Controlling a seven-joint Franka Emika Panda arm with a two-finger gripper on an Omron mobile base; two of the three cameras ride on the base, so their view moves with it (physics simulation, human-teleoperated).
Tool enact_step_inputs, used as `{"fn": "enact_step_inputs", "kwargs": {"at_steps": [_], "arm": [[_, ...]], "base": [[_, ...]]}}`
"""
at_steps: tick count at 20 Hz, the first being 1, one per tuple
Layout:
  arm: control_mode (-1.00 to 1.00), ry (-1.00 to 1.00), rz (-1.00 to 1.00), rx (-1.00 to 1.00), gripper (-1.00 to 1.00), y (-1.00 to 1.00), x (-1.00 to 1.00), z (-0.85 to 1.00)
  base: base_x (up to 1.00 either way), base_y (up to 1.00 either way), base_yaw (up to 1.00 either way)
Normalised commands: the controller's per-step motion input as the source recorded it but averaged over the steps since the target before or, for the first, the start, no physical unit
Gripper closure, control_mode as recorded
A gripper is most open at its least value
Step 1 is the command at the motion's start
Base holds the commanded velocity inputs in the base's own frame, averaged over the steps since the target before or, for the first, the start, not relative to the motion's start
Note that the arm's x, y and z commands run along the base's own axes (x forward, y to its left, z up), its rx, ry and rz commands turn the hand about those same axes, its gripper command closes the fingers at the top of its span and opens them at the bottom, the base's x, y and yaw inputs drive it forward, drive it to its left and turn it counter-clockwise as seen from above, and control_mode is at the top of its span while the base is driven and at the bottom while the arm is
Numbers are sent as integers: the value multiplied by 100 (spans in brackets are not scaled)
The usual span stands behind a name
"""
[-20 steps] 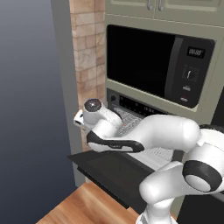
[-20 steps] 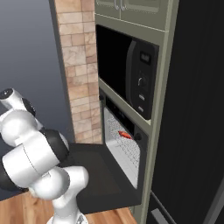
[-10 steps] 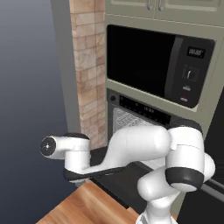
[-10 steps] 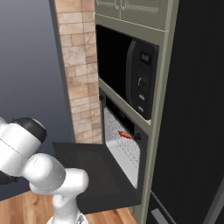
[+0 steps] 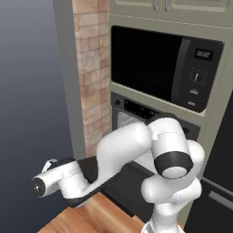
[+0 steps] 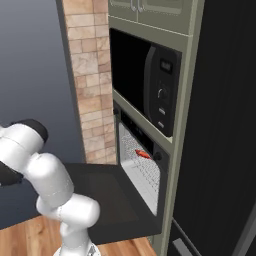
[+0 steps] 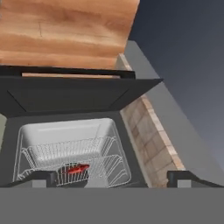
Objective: Place the fish on the top rack of the oven, and slide the tray back inside. Close the oven door.
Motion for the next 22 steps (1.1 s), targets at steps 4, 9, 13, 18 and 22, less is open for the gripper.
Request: {"fn": "enact_step_inputs", "kwargs": {"at_steps": [4, 9, 13, 18, 22], "arm": [[-100, -45, -17, 0, -100, 12, -44, -92], [-100, -20, -24, 0, -100, 0, 6, -84], [-100, -10, -28, 0, -100, 2, 11, -77], [-100, -8, -20, 2, -100, -1, 3, -52], [-100, 0, 1, 9, -100, -42, 4, -15]], "base": [[0, 0, 0], [0, 0, 0], [0, 0, 0], [0, 0, 0], [0, 0, 0]]}}
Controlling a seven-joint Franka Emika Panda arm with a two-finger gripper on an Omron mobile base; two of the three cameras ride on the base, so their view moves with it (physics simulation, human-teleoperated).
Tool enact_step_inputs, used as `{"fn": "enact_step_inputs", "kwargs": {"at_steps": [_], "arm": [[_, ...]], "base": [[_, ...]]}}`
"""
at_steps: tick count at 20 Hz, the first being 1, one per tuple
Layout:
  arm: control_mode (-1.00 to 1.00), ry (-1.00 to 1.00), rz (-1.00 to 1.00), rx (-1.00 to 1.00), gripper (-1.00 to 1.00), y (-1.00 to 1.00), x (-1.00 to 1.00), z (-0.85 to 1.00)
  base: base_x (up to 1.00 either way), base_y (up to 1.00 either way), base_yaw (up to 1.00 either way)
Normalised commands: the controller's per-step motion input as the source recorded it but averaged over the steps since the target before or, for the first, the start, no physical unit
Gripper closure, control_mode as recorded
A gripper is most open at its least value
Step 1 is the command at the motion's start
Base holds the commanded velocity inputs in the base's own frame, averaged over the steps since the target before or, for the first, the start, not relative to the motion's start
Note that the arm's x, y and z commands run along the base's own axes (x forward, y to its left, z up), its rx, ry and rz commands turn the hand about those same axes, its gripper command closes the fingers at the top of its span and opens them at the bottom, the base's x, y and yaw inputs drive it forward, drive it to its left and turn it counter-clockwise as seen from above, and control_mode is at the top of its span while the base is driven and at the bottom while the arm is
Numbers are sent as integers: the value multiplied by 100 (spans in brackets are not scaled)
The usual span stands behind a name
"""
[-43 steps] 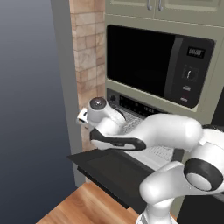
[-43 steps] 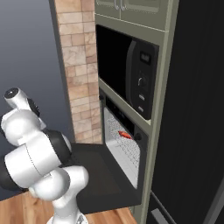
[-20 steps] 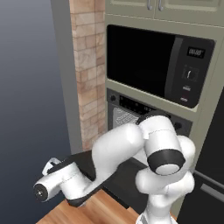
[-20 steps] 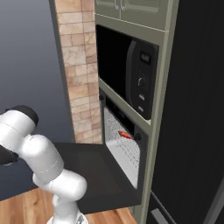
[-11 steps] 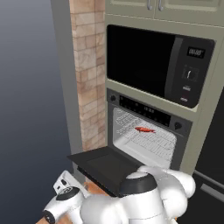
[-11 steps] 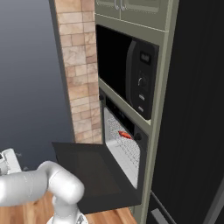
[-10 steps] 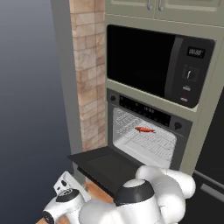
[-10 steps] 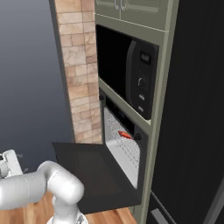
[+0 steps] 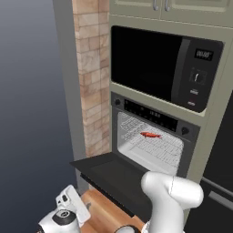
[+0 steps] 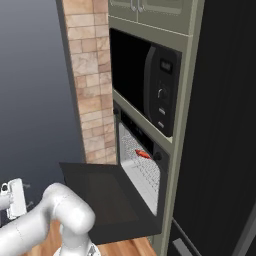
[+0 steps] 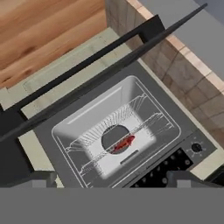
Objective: Place the fish on the top rack of the oven, and slide the tray back inside. Close the oven door.
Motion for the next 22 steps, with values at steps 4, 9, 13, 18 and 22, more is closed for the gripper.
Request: {"fn": "enact_step_inputs", "kwargs": {"at_steps": [4, 9, 13, 18, 22], "arm": [[-100, 0, 13, 9, -100, -51, 9, -44], [-100, 3, 17, 11, -100, -59, 29, -70], [-100, 0, 12, 6, -100, -37, 51, -73], [-100, 0, 0, 0, -100, 2, 77, -91], [-100, 0, -2, -4, -100, 31, 75, -100]], "base": [[0, 0, 0], [0, 0, 0], [0, 0, 0], [0, 0, 0], [0, 0, 0]]}}
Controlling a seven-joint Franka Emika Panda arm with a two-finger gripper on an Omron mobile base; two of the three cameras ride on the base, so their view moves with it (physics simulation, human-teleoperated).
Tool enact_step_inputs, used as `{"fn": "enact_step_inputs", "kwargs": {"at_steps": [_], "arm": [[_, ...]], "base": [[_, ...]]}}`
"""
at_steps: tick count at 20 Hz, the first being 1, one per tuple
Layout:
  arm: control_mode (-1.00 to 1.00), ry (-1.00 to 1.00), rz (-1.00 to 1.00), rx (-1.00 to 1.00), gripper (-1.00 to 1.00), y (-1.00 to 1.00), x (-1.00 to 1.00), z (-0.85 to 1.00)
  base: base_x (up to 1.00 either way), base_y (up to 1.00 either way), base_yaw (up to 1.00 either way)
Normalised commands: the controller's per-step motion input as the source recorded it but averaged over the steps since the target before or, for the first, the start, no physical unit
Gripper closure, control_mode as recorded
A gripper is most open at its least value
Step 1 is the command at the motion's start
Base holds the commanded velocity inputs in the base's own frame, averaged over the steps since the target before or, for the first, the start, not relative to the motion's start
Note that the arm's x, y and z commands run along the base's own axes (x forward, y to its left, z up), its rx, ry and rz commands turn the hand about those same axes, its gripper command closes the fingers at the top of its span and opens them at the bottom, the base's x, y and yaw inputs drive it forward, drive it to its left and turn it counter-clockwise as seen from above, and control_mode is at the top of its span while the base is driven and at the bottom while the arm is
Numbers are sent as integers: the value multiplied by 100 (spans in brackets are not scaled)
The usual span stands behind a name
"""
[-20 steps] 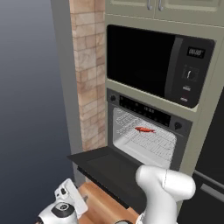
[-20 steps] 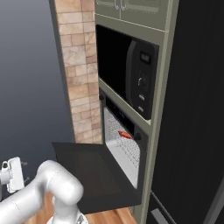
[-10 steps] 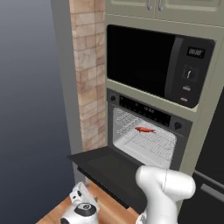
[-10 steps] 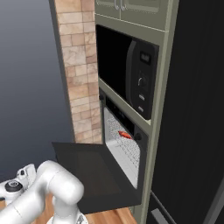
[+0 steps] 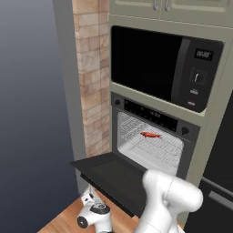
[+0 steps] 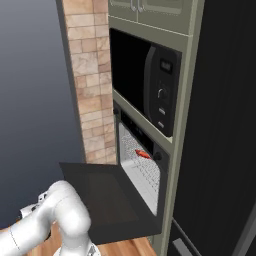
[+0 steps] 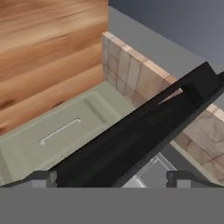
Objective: Place the fish on the top rack of the oven, and slide the tray back inside. Close the oven door.
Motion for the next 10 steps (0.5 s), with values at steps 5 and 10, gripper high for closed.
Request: {"fn": "enact_step_inputs", "kwargs": {"at_steps": [5, 10], "arm": [[-100, 0, -4, -11, -100, 41, 75, -100], [-100, -2, -5, -41, -100, 16, 37, -100]], "base": [[0, 0, 0], [0, 0, 0]]}}
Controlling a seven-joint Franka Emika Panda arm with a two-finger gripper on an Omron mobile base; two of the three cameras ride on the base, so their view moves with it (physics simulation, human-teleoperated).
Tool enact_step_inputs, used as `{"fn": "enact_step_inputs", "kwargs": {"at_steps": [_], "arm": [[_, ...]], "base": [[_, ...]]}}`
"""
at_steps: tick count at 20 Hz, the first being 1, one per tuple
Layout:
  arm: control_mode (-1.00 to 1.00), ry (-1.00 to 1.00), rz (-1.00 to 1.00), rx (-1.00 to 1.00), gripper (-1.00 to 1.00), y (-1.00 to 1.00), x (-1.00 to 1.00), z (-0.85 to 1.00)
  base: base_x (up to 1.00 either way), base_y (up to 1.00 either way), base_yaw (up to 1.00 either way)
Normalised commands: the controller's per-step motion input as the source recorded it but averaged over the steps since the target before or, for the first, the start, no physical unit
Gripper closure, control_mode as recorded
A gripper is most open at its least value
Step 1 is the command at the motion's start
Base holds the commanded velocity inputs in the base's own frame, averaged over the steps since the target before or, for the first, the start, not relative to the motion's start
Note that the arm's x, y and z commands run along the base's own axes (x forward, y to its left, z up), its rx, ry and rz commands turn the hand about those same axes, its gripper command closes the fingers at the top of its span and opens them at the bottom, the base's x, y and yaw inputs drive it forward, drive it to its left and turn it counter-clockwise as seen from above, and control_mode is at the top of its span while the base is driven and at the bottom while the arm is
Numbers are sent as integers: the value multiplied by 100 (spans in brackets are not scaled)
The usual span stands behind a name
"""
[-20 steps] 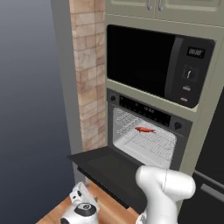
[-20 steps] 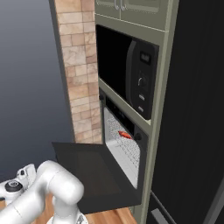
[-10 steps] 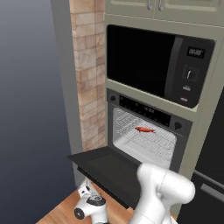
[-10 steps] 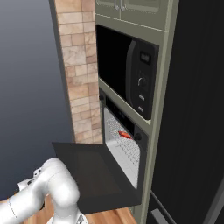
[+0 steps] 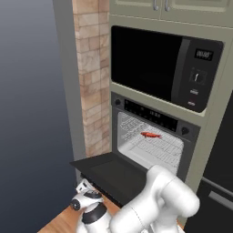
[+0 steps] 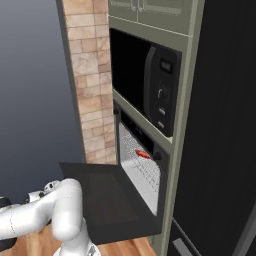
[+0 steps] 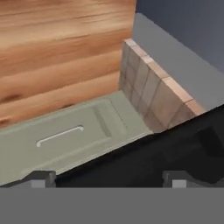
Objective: Place the fish on the top rack of the oven, and slide the tray back inside. Close the oven door.
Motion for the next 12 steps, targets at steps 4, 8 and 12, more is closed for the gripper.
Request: {"fn": "enact_step_inputs", "kwargs": {"at_steps": [4, 8, 12], "arm": [[-100, -1, -15, -56, -100, -23, 13, -100], [-100, 0, -21, -51, -100, -87, 13, -94], [-100, 6, -23, -42, -100, -100, 31, -94]], "base": [[0, 0, 0], [0, 0, 0], [0, 0, 0]]}}
